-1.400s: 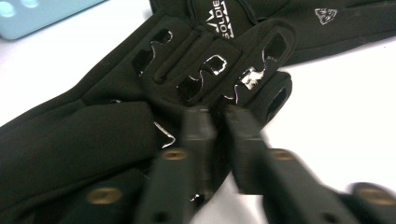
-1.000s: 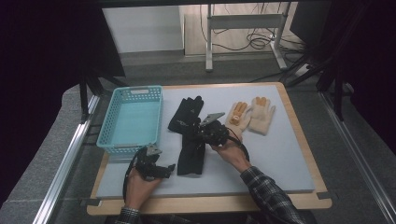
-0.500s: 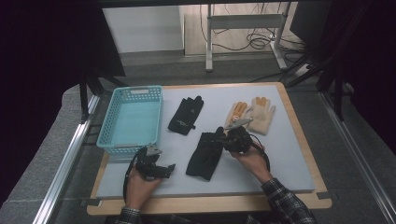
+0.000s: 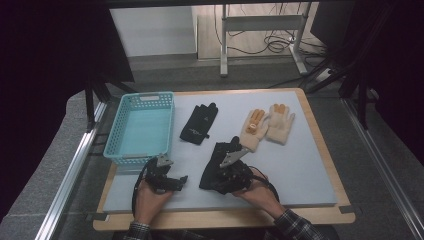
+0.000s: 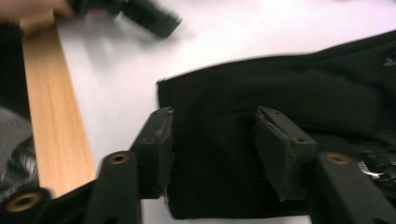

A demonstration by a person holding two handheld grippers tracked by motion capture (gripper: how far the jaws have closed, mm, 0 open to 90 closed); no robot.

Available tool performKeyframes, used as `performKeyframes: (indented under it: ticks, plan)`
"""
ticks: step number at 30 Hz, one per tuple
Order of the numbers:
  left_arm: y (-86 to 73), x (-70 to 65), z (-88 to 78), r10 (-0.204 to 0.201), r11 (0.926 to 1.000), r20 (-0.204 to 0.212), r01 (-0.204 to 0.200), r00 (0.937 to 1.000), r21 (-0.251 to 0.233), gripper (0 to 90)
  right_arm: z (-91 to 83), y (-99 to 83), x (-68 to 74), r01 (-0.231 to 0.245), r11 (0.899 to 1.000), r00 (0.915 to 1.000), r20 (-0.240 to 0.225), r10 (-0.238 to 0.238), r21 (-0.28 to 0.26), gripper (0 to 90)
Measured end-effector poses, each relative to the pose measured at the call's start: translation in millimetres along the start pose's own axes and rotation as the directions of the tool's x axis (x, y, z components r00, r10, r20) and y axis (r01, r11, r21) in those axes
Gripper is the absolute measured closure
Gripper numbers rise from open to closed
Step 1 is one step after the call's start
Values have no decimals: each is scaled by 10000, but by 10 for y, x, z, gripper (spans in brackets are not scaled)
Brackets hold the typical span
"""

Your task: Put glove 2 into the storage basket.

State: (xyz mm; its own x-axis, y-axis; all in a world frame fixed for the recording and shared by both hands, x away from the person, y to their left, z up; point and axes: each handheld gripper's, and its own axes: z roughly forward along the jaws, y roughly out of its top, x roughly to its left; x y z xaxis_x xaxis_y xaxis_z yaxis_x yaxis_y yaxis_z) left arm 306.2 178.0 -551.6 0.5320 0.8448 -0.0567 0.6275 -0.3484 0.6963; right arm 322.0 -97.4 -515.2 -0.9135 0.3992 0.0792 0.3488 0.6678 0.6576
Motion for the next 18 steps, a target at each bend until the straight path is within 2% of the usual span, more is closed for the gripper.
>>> performKeyframes:
  ticks: [2,3,4,6,7,10,13,14,16,17,18]
  plan:
    - [0,0,0,7,10000,-1,-7,10000,5,36,53,-49,69,411,9985,9984,385,-424,356,454]
    - [0,0,0,8,10000,-3,-8,10000,8,36,68,-74,111,745,9967,9941,767,-769,335,520]
    - [0,0,0,12,10000,-4,-12,10000,10,36,67,-89,146,1207,9923,9854,1177,-1232,285,639]
    - [0,0,0,10,10000,-2,-10,10000,9,36,44,-84,173,1350,9902,9821,1276,-1384,349,829]
    - [0,0,0,6,10000,-1,-6,10000,7,36,26,-81,179,1318,9906,9834,1212,-1353,366,846]
    - [0,0,0,3,10000,0,-3,10000,3,37,-36,-84,159,1326,9894,9847,1063,-1384,597,855]
    - [0,3,-2,41,10000,-1,-41,10000,37,37,-150,-143,111,1017,9926,9911,795,-1068,658,846]
    - [1,4,-2,41,10000,-1,-41,10000,37,36,-178,-164,88,852,9941,9946,541,-889,668,822]
    - [0,1,0,-2,10000,4,2,10000,4,36,-230,-179,47,505,9979,9987,-55,-503,395,663]
    - [0,0,0,-1,10000,2,1,10000,6,36,-262,-165,16,353,9992,9991,-261,-348,178,618]
    - [0,0,0,-3,10000,4,3,10000,7,36,-281,-149,-3,325,9995,9991,-268,-324,58,590]
